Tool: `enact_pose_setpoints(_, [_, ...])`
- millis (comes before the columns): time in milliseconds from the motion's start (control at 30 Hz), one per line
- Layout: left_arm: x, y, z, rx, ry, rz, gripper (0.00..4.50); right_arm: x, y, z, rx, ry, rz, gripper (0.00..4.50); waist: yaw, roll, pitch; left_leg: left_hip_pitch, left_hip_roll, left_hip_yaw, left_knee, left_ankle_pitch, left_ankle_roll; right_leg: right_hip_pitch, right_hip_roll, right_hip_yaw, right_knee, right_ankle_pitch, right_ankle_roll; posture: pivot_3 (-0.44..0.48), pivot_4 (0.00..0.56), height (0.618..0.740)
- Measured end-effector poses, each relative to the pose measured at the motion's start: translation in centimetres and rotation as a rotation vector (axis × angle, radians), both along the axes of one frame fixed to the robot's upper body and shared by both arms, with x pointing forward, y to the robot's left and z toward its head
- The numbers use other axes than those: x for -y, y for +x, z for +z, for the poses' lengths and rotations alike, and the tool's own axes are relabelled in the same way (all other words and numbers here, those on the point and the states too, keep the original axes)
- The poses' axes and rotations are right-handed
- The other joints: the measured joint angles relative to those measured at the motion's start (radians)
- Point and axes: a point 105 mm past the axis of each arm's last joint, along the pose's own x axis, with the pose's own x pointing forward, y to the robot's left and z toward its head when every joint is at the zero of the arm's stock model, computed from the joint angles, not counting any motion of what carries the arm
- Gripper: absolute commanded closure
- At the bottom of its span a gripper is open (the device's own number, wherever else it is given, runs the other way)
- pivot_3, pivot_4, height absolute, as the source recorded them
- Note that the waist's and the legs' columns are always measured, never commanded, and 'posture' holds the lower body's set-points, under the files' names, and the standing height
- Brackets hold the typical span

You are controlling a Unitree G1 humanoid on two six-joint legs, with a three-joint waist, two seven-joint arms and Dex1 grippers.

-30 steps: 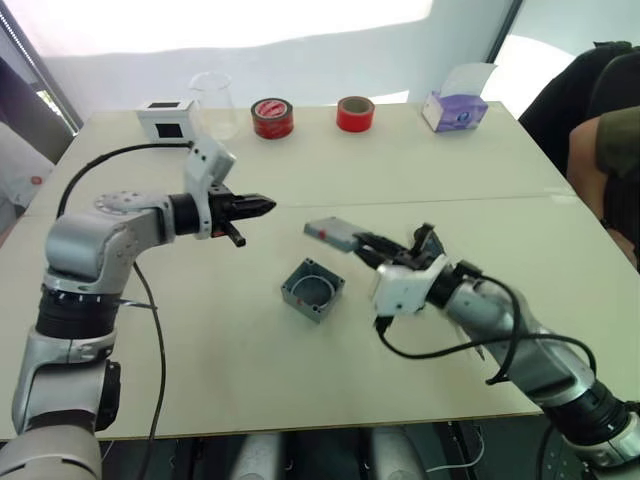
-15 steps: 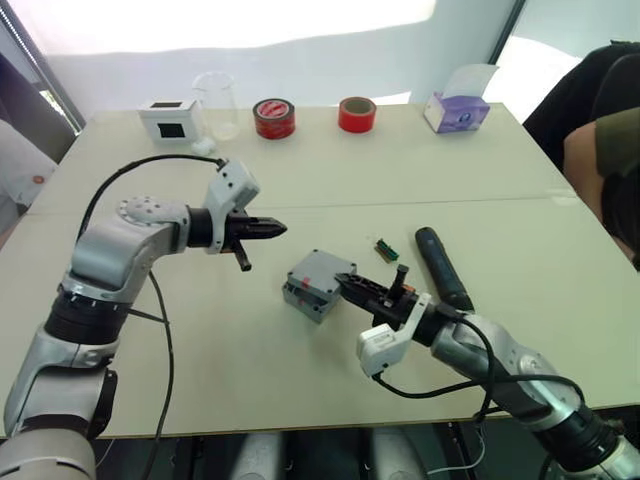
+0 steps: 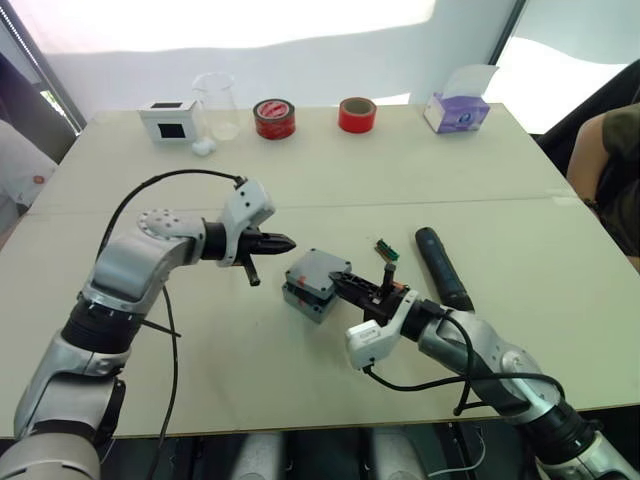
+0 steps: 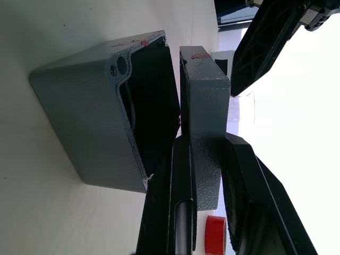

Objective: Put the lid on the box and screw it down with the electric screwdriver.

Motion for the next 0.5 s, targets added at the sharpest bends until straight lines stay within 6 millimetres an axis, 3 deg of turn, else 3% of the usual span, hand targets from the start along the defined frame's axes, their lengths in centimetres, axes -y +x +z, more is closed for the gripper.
enact_pose_setpoints(500, [0.57, -0.47, -0.78, -0.006, 0.02, -0.028, 4.49, -0.76, -0.19, -0.11, 0.001, -0.03, 0.031, 4.37, 0.0, 0.0, 0.0, 0.001, 0.0, 0.0, 0.0, 0.0, 0.0, 0.002, 0.0, 0.0, 0.0, 0.0, 0.0, 0.0, 0.15, 0.74])
